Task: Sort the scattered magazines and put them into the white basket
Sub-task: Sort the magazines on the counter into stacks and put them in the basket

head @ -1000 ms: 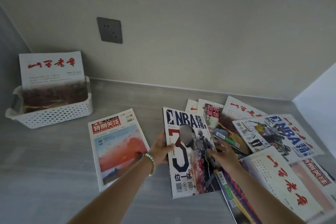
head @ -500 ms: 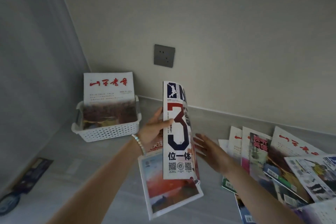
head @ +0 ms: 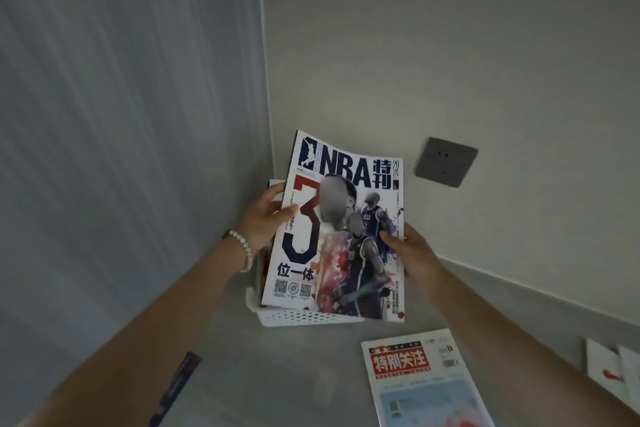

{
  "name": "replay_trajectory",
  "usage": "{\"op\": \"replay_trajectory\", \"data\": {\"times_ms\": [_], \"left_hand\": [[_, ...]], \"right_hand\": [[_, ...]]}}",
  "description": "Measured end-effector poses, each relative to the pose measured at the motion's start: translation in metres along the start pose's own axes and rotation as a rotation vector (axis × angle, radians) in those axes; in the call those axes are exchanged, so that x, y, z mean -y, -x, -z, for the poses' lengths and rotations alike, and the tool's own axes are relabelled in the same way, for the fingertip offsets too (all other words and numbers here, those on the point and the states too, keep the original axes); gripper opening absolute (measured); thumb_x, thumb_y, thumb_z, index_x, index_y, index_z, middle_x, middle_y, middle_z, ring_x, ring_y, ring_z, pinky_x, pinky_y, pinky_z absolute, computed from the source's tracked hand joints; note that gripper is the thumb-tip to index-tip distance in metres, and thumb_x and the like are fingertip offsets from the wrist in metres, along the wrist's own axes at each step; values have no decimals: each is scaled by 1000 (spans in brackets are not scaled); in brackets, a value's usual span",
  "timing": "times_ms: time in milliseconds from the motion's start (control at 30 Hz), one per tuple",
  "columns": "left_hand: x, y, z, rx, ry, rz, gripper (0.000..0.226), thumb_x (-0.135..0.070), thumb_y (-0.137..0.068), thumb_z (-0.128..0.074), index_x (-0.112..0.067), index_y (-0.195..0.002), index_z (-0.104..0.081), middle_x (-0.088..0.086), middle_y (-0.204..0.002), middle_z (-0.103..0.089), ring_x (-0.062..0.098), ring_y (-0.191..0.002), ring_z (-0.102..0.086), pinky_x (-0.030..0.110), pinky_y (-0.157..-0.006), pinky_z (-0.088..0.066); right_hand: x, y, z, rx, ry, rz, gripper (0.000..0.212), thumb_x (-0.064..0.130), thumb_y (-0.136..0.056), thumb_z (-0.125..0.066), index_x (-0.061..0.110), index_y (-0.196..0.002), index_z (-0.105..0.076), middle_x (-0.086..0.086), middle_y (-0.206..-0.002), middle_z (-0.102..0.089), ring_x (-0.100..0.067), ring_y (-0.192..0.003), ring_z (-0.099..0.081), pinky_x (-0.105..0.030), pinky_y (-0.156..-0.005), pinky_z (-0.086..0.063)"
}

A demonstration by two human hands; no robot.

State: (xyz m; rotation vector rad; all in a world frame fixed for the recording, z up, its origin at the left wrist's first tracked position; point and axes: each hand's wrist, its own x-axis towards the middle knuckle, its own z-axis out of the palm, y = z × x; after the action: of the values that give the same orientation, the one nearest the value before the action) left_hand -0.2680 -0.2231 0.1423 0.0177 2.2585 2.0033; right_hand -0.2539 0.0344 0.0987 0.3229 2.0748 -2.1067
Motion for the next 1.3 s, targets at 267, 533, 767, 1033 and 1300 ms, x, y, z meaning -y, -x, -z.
{"op": "replay_trajectory", "data": {"times_ms": [267,533,767,1033,1300], "left_hand": [[51,-49,23,-227,136,61,41,-1,-83,-61,-4,-122,-48,11,-110,-64,22,-93,-62,30,-73,-54],[123,-47,27,-215,-173,91,31,-11,-78,-70,-11,-107,-60,-3,-88,-68,4,-76,-63,26,-74,-57],[133,-49,22,-288,-238,80,54,-13,-76,-71,-18,-126,-48,7,-126,-56,20,-118,-50,34,-94,-46],[132,-39,-2,-310,-349,-22,64,-17,-75,-72,-24,-130,-40,4,-123,-58,20,-111,-57,46,-92,-51],[101,-9,-82,-61,-370,-64,55,-33,-81,-65,-24,-127,-38,-9,-115,-51,5,-101,-55,18,-80,-53]], "right_hand": [[0,-70,-44,-174,152,239,31,-5,-84,-59,2,-114,-58,-5,-95,-64,-14,-78,-61,-10,-61,-49],[-64,-77,-43,-185,519,155,16,10,-81,-68,19,-84,-55,6,-69,-58,-7,-61,-53,-15,-55,-39],[-75,-79,-41,-330,538,149,64,13,-66,-82,15,-121,-50,0,-109,-49,-24,-109,-51,-43,-98,-44],[-84,-66,-29,-229,411,115,65,16,-73,-77,17,-131,-48,-4,-132,-49,-21,-116,-51,-30,-96,-46],[-76,-9,43,-248,344,8,56,27,-84,-67,20,-135,-46,-2,-143,-45,-22,-127,-48,-31,-91,-44]]}}
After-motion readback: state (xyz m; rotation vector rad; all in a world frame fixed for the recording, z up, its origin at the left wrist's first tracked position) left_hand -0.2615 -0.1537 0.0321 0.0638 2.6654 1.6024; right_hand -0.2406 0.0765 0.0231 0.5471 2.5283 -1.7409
